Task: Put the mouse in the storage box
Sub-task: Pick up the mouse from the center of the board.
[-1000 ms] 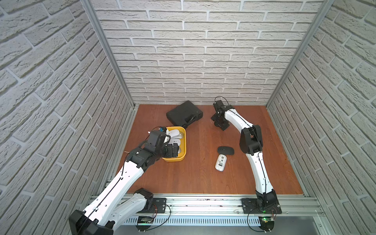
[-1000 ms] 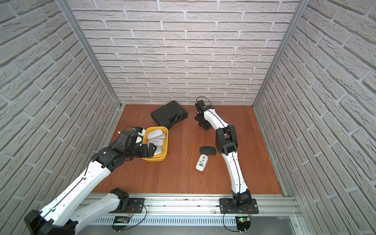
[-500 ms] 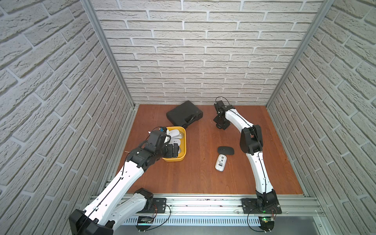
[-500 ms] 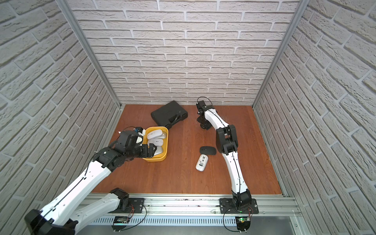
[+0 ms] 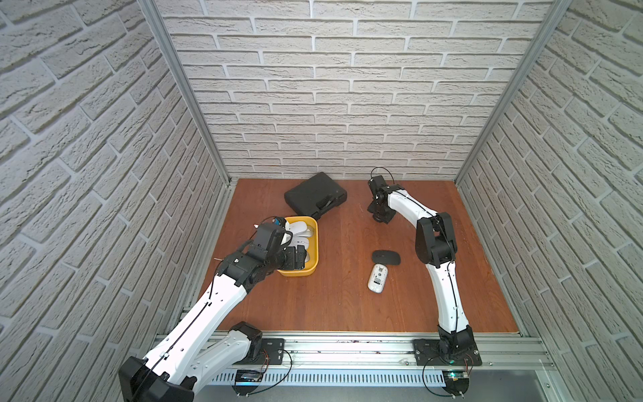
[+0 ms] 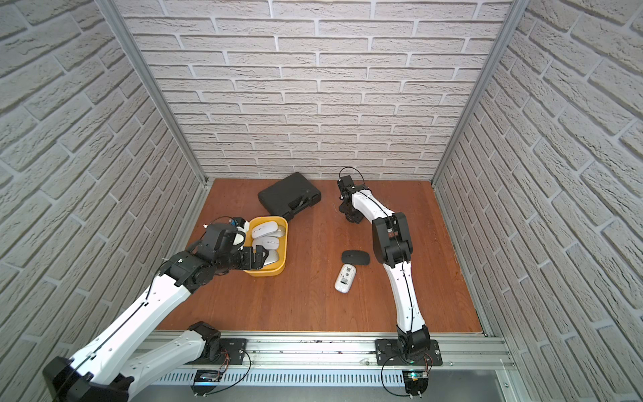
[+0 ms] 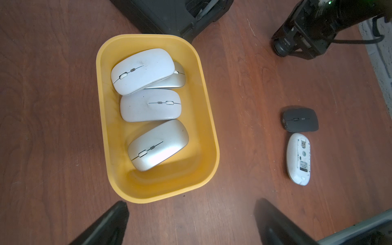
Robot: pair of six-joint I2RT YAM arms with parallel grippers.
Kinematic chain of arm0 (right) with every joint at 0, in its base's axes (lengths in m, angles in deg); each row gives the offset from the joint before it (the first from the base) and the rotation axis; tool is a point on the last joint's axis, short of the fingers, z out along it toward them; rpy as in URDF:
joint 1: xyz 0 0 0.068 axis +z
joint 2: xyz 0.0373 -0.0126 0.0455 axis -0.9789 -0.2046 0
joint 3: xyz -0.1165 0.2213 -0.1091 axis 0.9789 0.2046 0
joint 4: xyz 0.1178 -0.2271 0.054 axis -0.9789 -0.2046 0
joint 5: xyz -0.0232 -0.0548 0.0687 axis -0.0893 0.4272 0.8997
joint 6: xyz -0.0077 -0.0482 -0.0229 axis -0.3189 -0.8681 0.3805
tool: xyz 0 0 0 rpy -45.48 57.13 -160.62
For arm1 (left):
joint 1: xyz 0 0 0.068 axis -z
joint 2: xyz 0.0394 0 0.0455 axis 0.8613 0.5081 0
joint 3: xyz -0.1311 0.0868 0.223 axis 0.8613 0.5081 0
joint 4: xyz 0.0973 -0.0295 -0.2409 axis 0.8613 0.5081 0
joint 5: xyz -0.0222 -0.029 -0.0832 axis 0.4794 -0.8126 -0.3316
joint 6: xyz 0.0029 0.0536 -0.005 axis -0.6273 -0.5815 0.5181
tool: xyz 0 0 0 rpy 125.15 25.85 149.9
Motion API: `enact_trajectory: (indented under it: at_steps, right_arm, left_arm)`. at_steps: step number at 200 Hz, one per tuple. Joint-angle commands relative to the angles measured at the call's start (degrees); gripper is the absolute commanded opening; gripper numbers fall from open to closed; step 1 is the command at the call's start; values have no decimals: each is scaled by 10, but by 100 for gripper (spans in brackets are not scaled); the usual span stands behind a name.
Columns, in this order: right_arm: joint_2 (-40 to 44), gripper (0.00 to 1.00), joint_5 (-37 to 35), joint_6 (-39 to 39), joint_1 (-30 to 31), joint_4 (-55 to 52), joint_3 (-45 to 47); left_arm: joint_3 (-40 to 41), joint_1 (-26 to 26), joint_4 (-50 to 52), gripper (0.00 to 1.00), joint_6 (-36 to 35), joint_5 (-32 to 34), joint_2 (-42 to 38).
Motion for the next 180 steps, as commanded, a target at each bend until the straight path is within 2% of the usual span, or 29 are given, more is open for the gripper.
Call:
enact_trajectory:
  at_steps: [1,6,14,20,66,95,112,139,158,180]
  right_arm:
    - [69,35,-17,-83,5,74,81]
    - [86,33,-20,-95,7,92,103]
    - [117,20,-18,-121,9,131,140]
    - [142,17,-15,-143,11,162,169]
    - [346,16,-14,-324,60,340,388]
    - [492,17,56,-444,108,473,555]
    - [591,17,141,-454,128,511,643]
    - [734,19,234,-503,177,615,791]
    - [798,20,258,-532,191,634,856]
    - [835,20,291,-576,205,669,908]
  left_arm:
    - [4,1,-19,97,5,-17,-4]
    - [3,1,-22,97,6,-23,-4]
    - [2,0,-27,97,8,-34,-5]
    - [1,-1,-33,97,9,-44,-6]
    - [-9,-22,-90,93,31,-149,3]
    - [-26,-33,-129,94,51,-208,22]
    - [-38,-34,-147,94,54,-243,35]
    - [-52,-29,-179,95,52,-282,55]
    - [-63,-16,-190,96,50,-292,77]
    - [-82,25,-195,96,44,-284,109]
